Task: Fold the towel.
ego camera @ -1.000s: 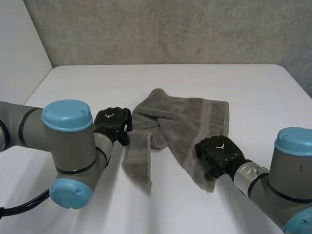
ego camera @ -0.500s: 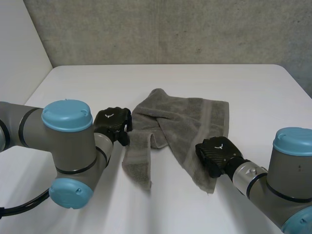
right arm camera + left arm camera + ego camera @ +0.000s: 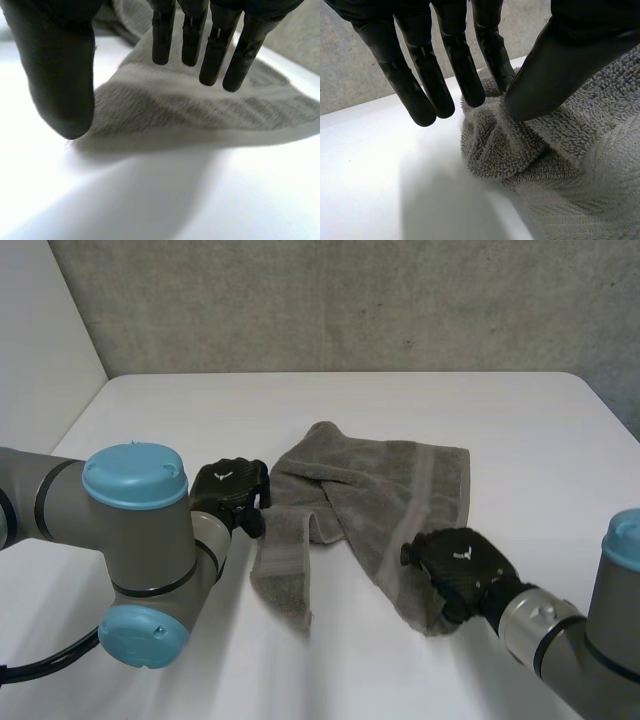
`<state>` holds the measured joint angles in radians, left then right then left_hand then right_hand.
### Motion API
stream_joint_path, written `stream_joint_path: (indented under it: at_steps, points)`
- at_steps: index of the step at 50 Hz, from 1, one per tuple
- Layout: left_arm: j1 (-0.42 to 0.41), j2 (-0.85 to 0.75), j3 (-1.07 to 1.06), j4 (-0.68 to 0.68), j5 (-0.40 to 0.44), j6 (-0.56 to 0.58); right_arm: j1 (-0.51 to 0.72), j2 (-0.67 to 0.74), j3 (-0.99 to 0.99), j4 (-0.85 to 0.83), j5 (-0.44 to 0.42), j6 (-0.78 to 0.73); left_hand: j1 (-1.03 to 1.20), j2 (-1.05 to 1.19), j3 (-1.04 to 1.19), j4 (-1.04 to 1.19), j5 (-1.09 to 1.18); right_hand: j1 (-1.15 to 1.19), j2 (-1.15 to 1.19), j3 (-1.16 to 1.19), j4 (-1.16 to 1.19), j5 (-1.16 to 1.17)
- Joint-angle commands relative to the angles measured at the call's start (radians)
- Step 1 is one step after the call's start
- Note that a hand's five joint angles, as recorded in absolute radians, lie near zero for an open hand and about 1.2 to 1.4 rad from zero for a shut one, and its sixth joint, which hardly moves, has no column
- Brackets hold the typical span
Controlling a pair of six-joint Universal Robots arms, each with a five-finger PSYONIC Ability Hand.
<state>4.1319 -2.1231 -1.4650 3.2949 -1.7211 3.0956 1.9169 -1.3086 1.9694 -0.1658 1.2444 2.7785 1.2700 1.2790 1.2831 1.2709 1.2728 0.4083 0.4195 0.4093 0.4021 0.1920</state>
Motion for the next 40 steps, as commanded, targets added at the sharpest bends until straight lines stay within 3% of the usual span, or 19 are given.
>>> stream_joint_path:
  at_steps: [1,40]
  points:
    - [-0.001,-0.005,0.0,0.0,0.0,0.0,-0.002,0.006,0.054,-0.031,-0.01,-0.04,-0.132,-0.141,-0.145,-0.133,-0.309,-0.112,-0.123,-0.113,-0.106,-0.07]
    - [-0.001,-0.014,0.0,0.002,0.0,0.0,0.016,0.184,-0.089,-0.104,-0.002,-0.036,-0.132,-0.141,-0.145,-0.133,-0.309,-0.015,-0.026,-0.016,-0.009,0.027]
